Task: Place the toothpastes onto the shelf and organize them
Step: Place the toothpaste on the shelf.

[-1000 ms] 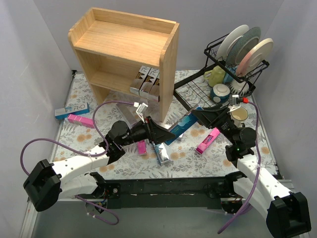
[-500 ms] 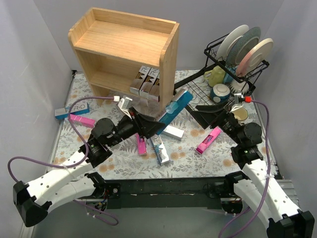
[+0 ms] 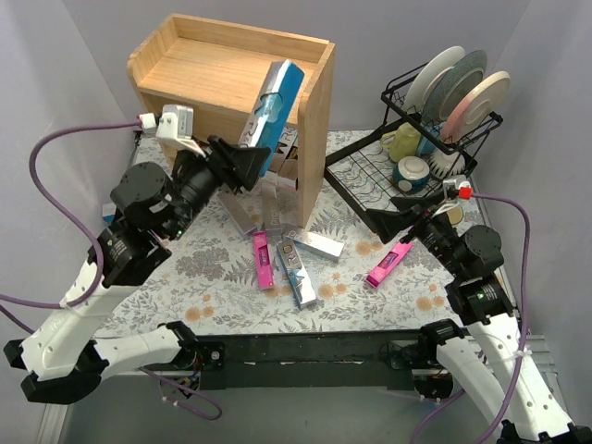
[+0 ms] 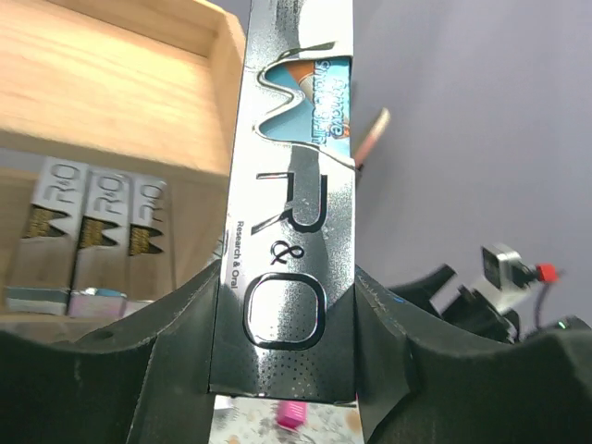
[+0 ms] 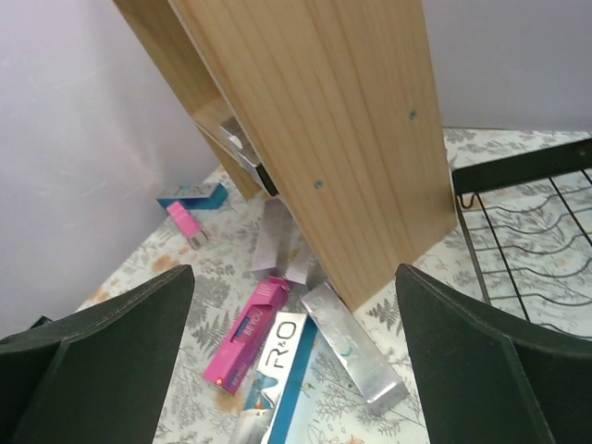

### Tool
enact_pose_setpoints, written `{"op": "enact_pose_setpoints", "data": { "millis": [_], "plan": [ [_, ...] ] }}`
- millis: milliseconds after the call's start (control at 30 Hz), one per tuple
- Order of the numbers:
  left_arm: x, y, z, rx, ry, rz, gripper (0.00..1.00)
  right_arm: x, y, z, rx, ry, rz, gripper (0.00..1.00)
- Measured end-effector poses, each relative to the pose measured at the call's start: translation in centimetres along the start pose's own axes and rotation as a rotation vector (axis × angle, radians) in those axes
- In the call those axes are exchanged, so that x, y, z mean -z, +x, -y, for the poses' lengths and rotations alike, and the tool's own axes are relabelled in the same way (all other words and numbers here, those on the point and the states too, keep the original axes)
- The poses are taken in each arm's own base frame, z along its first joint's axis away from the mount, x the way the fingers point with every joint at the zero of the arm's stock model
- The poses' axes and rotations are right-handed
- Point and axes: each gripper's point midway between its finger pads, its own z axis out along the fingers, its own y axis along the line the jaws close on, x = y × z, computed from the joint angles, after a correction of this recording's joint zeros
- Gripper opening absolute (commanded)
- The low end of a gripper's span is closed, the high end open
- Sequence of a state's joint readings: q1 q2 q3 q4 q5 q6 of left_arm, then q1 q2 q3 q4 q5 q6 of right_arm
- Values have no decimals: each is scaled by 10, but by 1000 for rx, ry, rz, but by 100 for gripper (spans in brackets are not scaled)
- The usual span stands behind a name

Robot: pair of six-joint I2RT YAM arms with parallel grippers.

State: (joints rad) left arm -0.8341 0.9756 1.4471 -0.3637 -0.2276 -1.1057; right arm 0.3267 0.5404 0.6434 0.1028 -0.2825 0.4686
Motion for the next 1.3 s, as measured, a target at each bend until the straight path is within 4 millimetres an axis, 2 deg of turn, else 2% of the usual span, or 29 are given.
{"op": "enact_pose_setpoints", "data": {
  "millis": [167, 267, 367, 567, 633, 867, 1000, 1133, 1233, 1300],
  "plan": [
    [-32, -30, -17, -115, -195, 21, 22, 2, 13, 10, 23, 35, -51, 98],
    [-55, -31, -28, -193, -281, 9, 23, 2, 16, 12, 32, 41, -61, 98],
    [-80, -22, -40, -277, -359, -15, 26, 3, 18, 13, 38, 45, -71, 98],
    [-121, 11, -73, -413, -461, -100, 28, 5, 22, 15, 50, 53, -90, 98],
    [-132, 13, -81, -429, -476, -102, 29, 6, 22, 15, 56, 52, -88, 98],
    [-147, -3, -80, -428, -446, -78, 42, 8, 19, 13, 74, 47, -78, 98],
    [-154, -1, -79, -426, -420, -86, 48, 8, 19, 13, 75, 47, -78, 98],
    [-159, 5, -80, -424, -409, -102, 63, 8, 19, 13, 76, 47, -77, 98],
    [-160, 1, -84, -413, -415, -93, 72, 9, 18, 13, 78, 46, -74, 98],
    [-160, -3, -84, -400, -418, -78, 74, 9, 18, 12, 79, 44, -72, 98]
  ]
}}
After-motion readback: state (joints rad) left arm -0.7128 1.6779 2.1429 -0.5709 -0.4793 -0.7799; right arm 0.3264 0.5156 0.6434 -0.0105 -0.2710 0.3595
